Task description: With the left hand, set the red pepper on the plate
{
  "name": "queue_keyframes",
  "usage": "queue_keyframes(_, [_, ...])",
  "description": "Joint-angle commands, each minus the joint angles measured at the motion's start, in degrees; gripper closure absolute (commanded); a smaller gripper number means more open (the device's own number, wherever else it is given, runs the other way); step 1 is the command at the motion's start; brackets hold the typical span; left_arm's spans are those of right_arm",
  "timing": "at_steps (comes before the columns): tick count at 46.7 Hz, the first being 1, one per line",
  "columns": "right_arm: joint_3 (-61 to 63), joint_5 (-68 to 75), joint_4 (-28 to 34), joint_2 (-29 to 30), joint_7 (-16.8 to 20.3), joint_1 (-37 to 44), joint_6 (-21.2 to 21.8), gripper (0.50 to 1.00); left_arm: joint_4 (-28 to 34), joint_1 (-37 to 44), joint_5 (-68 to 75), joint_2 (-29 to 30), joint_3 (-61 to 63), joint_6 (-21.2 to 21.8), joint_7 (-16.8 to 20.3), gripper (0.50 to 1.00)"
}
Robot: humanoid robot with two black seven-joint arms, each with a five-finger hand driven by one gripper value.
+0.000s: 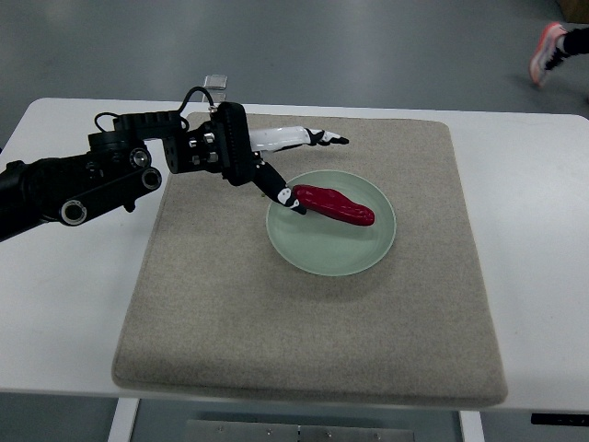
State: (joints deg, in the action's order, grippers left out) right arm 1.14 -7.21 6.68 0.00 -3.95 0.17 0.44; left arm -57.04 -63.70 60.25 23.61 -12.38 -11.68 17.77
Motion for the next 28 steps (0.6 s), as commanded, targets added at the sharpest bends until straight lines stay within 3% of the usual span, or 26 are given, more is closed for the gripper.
queue_keyframes(1, [0.00, 0.00, 0.00, 0.00, 0.00, 0.00, 0.00, 0.572, 0.79, -0.37, -7.58, 0.73, -0.28, -0.01, -0.37, 0.504])
queue_keyframes(22, [0.00, 0.00, 0.00, 0.00, 0.00, 0.00, 0.00, 0.572, 8.35, 1.91, -43.18, 3.02, -2.13, -1.95, -0.81, 0.504])
queue_keyframes(28, [0.00, 0.00, 0.00, 0.00, 0.00, 0.00, 0.00, 0.572, 10.55, 3.67, -51.00, 3.11, -3.70, -7.74, -0.81, 0.504])
